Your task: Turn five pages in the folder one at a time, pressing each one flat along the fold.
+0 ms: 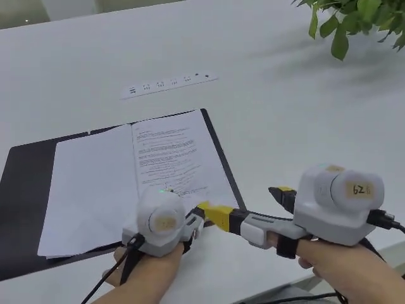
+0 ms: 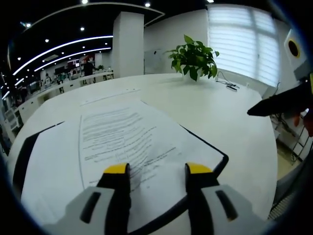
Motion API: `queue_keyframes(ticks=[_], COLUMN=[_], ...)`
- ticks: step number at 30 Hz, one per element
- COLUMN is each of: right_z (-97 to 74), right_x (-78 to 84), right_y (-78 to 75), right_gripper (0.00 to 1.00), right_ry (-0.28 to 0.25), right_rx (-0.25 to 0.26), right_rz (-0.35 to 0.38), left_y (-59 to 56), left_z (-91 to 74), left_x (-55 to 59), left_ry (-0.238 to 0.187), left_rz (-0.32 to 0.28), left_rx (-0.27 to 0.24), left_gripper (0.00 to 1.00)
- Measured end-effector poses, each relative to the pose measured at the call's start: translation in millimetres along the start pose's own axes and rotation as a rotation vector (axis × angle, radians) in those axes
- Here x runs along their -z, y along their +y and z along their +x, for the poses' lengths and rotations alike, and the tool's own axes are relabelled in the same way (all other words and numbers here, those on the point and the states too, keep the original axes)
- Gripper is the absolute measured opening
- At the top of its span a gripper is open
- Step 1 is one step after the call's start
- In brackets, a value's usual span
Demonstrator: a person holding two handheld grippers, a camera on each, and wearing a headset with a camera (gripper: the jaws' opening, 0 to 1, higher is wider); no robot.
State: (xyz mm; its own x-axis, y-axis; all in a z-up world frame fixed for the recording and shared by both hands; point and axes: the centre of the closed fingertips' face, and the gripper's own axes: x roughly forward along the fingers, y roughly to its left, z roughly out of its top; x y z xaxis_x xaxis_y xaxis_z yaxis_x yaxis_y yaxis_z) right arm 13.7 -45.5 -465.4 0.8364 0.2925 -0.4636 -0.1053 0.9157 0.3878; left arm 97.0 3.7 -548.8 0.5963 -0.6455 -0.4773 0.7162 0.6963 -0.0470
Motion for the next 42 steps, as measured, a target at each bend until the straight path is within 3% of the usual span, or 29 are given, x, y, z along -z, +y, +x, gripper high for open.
queue_keyframes(ticks=[4,8,12,15,16,19,24,27,30,38,42], right_z=[1.7,4.0,6.8,10.5,11.9,17.6,29.4,35.6,43.9,55.9,63.0], right_x=[0.4,1.8,3.0,3.7,3.6,5.5,14.7,19.1,25.2,28.5,33.0], right_y=[2.7,3.1,3.7,6.6,8.1,17.1,25.6,28.9,28.2,30.6,25.3], right_gripper=[0.87,0.87,0.86,0.84,0.82,0.74,0.57,0.48,0.46,0.45,0.45], right_ry=[0.004,0.009,0.012,0.018,0.016,0.025,0.048,0.059,0.074,0.071,0.07], right_rx=[-0.006,-0.008,-0.013,-0.026,-0.032,-0.07,-0.104,-0.12,-0.116,-0.12,-0.097], right_rz=[-0.003,0.0,0.011,0.023,0.03,0.115,0.319,0.375,0.43,0.488,0.542], left_y=[9.6,12.1,23.9,26.2,21.2,21.8,21.7,21.5,21.4,21.2,21.5], left_z=[0.9,1.7,1.2,0.8,1.1,1.2,0.7,0.6,0.5,0.2,0.2], left_x=[0.5,1.0,-1.1,-1.0,0.1,-0.2,-0.4,-0.6,-0.9,-1.1,-1.1], left_ry=[0.006,0.019,0.023,0.03,0.031,0.023,0.017,0.014,0.012,0.008,0.004], left_rz=[-0.023,-0.017,-0.051,-0.049,-0.068,-0.061,-0.048,-0.046,-0.046,-0.044,-0.044], left_rx=[-0.033,-0.035,-0.066,-0.058,-0.039,-0.05,-0.048,-0.048,-0.049,-0.047,-0.046], left_gripper=[0.36,0.31,0.17,0.12,0.1,0.09,0.09,0.09,0.09,0.09,0.09])
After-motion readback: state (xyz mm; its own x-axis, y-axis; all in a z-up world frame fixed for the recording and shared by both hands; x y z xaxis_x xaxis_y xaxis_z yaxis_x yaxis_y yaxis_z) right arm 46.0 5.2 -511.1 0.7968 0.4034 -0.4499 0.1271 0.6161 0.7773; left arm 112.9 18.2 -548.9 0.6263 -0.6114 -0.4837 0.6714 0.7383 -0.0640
